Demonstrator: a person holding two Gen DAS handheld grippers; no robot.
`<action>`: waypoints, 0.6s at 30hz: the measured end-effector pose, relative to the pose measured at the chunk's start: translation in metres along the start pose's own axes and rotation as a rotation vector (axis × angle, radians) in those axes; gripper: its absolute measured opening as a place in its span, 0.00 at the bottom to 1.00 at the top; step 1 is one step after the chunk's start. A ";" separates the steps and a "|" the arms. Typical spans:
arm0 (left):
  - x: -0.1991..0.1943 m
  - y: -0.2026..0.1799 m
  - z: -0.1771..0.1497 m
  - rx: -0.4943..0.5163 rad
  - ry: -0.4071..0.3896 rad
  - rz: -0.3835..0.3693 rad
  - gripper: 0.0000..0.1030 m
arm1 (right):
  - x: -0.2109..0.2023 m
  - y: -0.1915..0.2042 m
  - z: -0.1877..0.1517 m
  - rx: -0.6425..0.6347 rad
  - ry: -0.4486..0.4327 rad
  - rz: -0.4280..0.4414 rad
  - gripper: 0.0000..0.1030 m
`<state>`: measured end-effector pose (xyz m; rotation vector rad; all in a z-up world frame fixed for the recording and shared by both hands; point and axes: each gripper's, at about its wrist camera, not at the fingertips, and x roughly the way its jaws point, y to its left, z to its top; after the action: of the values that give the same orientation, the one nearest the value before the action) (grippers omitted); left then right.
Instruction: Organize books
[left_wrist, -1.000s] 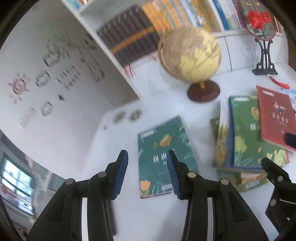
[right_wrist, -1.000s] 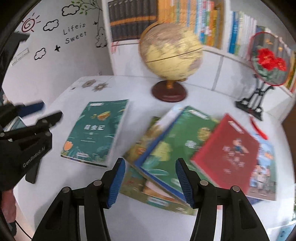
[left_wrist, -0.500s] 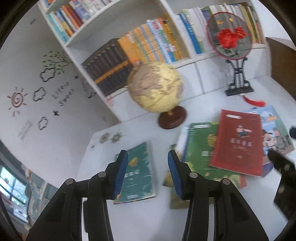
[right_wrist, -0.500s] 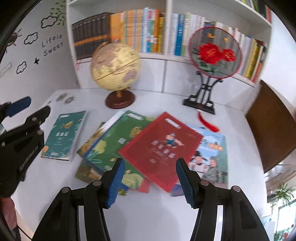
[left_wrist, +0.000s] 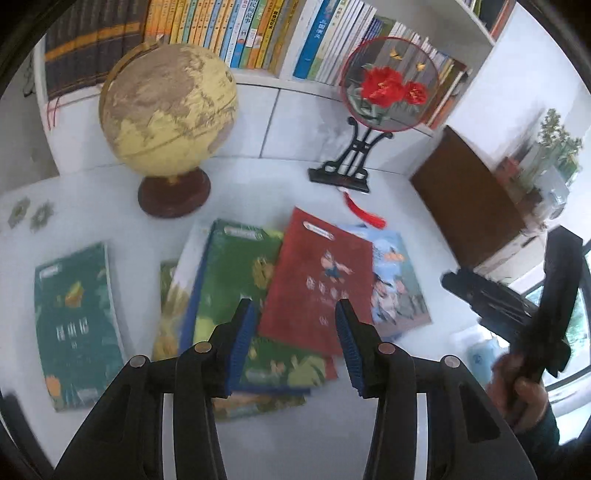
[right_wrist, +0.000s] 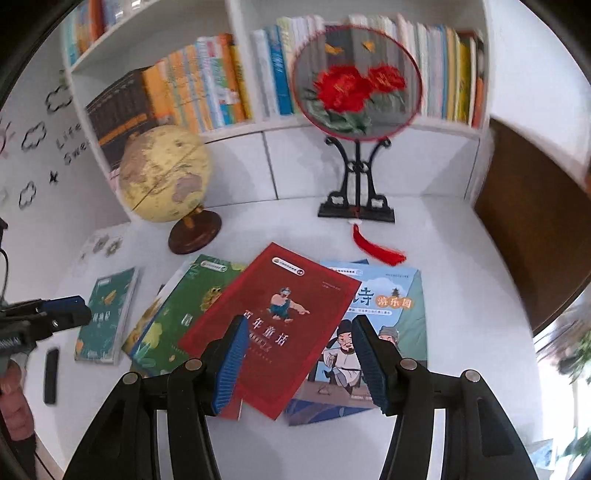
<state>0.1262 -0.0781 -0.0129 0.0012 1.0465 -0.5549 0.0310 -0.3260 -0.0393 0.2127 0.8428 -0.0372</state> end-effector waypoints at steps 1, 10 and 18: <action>0.007 -0.005 0.003 0.020 0.005 0.016 0.41 | 0.007 -0.009 0.001 0.047 0.009 0.030 0.54; 0.087 -0.024 0.013 0.080 0.127 0.032 0.41 | 0.053 -0.047 -0.018 0.211 0.108 0.080 0.55; 0.133 -0.022 0.006 0.095 0.205 0.064 0.41 | 0.087 -0.044 -0.033 0.226 0.165 0.082 0.55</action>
<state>0.1714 -0.1558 -0.1131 0.1783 1.2138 -0.5538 0.0593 -0.3582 -0.1332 0.4673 0.9939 -0.0380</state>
